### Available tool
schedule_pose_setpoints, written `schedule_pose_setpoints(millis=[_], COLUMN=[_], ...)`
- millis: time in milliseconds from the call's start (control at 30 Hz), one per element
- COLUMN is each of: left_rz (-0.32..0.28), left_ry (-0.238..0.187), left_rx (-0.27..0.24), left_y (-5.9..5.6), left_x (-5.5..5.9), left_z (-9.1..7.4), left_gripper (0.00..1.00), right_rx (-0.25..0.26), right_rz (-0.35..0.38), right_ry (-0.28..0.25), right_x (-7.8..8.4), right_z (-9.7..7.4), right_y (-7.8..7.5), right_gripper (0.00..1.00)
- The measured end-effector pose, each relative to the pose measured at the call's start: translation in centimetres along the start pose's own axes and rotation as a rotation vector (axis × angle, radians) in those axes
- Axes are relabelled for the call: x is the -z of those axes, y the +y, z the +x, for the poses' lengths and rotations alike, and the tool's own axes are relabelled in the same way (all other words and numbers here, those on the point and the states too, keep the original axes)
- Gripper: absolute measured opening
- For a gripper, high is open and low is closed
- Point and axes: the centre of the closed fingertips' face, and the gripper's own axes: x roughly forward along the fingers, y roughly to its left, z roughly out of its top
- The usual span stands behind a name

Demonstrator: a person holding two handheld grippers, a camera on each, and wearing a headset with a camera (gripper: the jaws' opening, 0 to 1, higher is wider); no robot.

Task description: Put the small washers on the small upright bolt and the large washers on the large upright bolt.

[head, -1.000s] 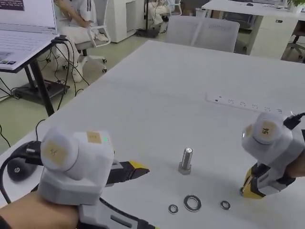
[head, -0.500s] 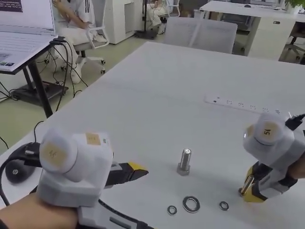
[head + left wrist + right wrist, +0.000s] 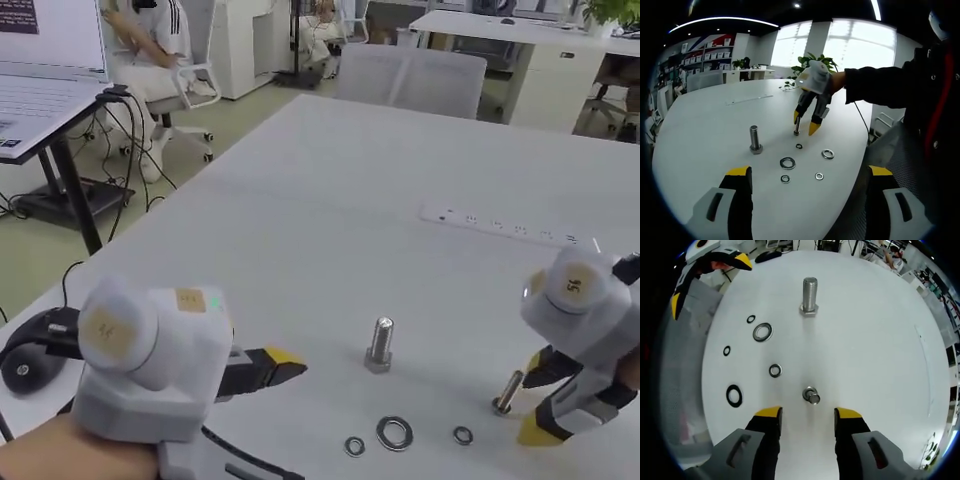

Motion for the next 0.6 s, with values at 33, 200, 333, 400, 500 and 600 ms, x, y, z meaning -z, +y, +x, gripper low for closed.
schedule_pose_setpoints(millis=[33,200,333,400,500,600], left_rz=[0.000,0.005,0.009,0.010,0.013,0.013], left_ry=[0.000,-0.006,-0.009,-0.010,-0.012,-0.015], left_rx=[0.000,-0.001,-0.001,-0.001,-0.001,-0.001], left_y=[0.0,0.0,0.0,0.0,0.0,-0.1], left_x=[0.0,-0.2,-0.3,-0.3,-0.4,-0.5], left_z=[0.0,0.0,0.0,0.0,0.0,0.0], left_gripper=[0.95,0.95,0.95,0.95,0.95,0.94], right_rx=[0.000,0.007,0.012,0.012,0.013,0.015], right_rz=[0.003,0.007,0.018,0.021,0.022,0.023], right_ry=[0.002,0.003,-0.004,-0.003,-0.005,-0.011], right_x=[0.1,0.5,0.7,0.8,1.0,1.0], right_z=[0.0,-0.4,-0.8,-1.0,-1.1,-1.3], right_y=[0.1,0.5,0.8,1.1,1.5,2.0], right_gripper=[0.44,0.44,0.44,0.44,0.44,0.44])
